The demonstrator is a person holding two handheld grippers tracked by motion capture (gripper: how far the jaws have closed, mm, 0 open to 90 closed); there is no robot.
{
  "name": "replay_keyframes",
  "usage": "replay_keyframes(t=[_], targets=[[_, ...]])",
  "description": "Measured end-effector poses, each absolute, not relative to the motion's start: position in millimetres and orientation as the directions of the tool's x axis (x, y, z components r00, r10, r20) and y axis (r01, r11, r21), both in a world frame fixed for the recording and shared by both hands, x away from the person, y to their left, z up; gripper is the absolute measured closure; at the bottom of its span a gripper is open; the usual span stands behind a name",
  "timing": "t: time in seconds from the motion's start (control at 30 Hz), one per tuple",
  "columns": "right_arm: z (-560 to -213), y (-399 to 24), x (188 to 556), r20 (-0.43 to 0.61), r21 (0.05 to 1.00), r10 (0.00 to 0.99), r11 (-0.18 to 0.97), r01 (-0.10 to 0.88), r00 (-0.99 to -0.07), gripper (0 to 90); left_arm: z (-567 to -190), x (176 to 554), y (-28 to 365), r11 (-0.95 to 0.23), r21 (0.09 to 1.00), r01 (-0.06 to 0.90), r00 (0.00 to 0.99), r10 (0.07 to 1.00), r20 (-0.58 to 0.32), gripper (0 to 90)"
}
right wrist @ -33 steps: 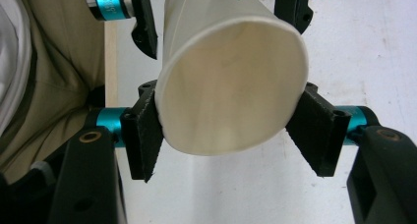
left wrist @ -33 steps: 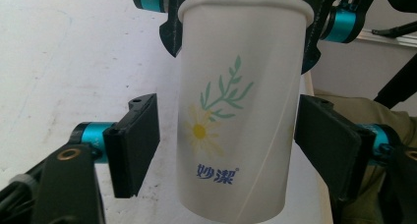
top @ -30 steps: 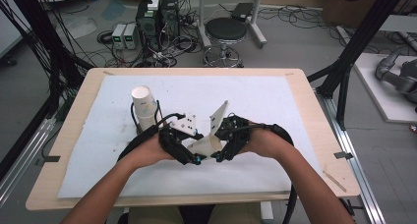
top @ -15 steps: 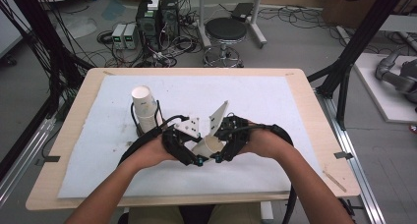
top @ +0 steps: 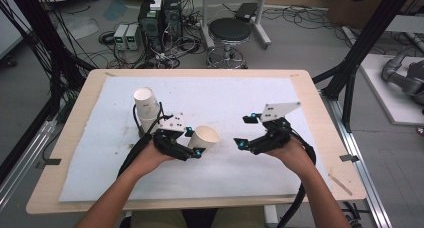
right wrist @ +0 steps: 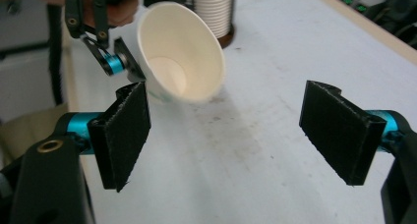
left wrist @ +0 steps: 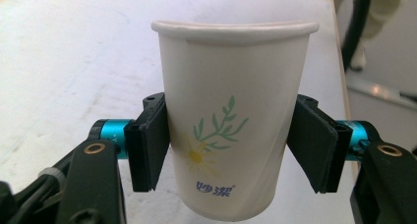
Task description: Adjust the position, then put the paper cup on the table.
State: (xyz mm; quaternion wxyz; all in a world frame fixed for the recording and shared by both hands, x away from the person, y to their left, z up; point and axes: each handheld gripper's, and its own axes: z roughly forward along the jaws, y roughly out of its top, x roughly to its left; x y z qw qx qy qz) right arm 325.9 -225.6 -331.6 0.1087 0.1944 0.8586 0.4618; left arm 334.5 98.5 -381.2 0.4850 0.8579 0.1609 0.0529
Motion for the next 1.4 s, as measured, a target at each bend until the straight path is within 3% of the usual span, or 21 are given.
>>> replay_keyframes(t=[0.23,0.53,1.4], targets=[[-363.1,-259.5,319.4,0.018,0.855,0.578,0.414,0.312,-0.816,19.9,-383.2,337.3,111.8,-0.369,0.897,0.242,0.910,0.407,-0.078,35.6],[-385.6,-283.5,311.9,0.032,0.878,0.673,0.334,0.342,-0.739,19.9,-376.4,339.4,122.0,-0.267,0.940,0.210,0.882,0.466,-0.065,35.4],[-394.1,-288.1,307.6,0.022,0.883,0.706,0.318,0.344,-0.708,20.0,-377.4,358.2,120.9,-0.089,0.980,0.177,0.840,0.533,-0.104,35.1]])
